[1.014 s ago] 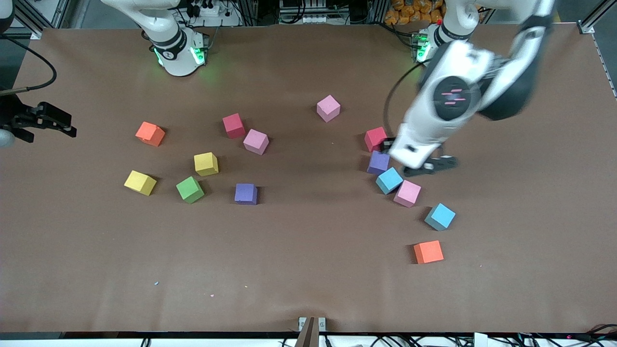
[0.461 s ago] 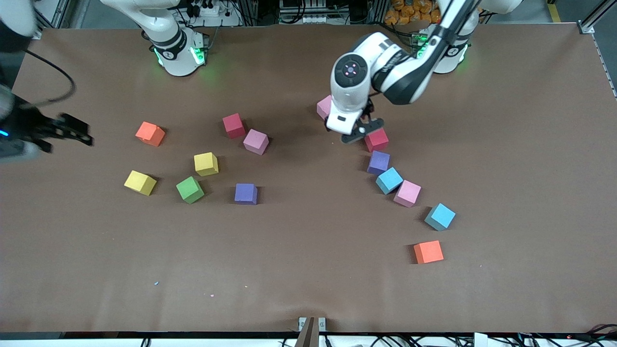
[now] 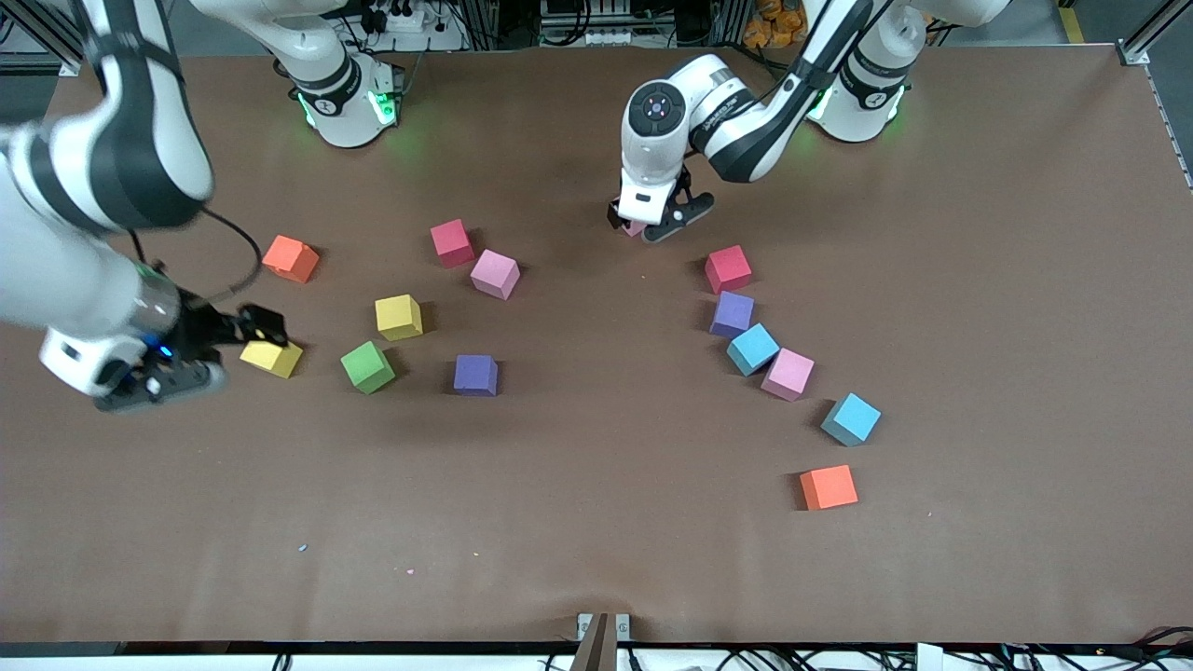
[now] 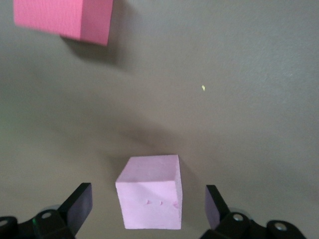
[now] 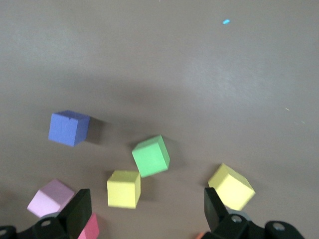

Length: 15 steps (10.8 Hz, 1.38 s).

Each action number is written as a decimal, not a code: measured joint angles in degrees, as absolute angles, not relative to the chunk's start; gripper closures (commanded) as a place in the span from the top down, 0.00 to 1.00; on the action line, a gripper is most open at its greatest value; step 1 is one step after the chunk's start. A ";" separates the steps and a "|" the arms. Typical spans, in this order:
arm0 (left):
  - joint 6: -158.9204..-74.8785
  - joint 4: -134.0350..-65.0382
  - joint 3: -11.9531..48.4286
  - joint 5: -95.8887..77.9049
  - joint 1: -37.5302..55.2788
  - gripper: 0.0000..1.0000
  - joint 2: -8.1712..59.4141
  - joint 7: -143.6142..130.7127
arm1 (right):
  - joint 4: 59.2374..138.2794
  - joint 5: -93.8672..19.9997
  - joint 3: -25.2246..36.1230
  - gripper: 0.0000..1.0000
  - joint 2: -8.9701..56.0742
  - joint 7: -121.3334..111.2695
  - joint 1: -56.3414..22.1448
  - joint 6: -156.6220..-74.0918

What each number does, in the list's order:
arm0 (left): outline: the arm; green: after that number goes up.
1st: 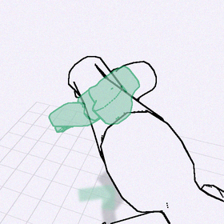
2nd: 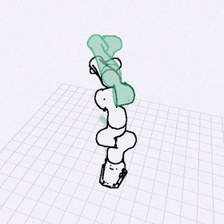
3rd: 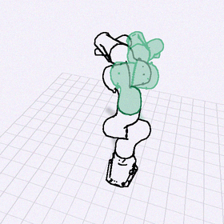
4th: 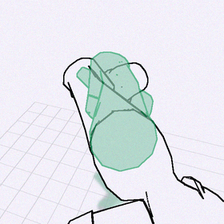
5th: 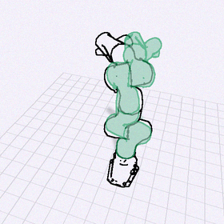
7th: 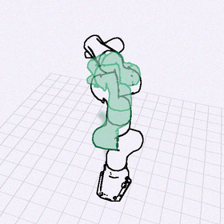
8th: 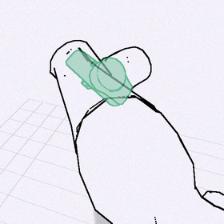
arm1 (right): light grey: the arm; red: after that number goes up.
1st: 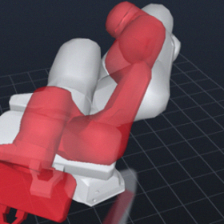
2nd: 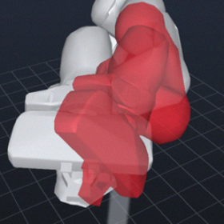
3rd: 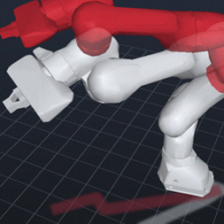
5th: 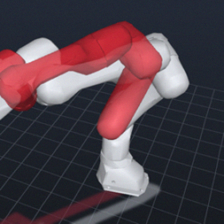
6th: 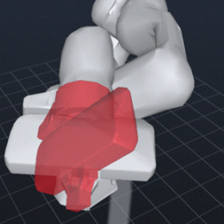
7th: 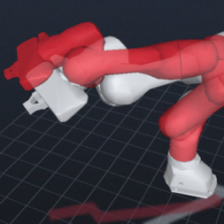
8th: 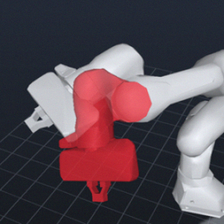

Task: Arrange 11 blocks into digit 3
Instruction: 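Grasp another pink cube with the right gripper while the left gripper lifts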

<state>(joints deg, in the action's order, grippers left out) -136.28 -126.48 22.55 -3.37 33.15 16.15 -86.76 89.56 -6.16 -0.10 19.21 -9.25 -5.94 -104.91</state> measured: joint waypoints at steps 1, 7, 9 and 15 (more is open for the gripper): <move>-138.09 -127.64 22.60 -4.96 33.11 1.00 16.15 -88.13 | 89.38 -6.38 -0.11 1.00 20.93 -9.28 -6.92 -105.82; -146.74 -133.30 24.28 -6.64 33.10 1.00 16.59 -91.81 | 93.36 -6.44 -0.11 1.00 22.99 -1.23 -17.19 -102.98; -148.21 -133.42 24.35 -6.64 33.21 1.00 17.51 -91.87 | 96.25 -6.45 -0.11 1.00 22.38 5.47 -19.05 -104.03; -152.44 -133.23 24.43 -6.64 34.41 0.10 21.11 -92.43 | 115.94 -10.45 -0.25 1.00 18.65 32.69 -29.86 -120.82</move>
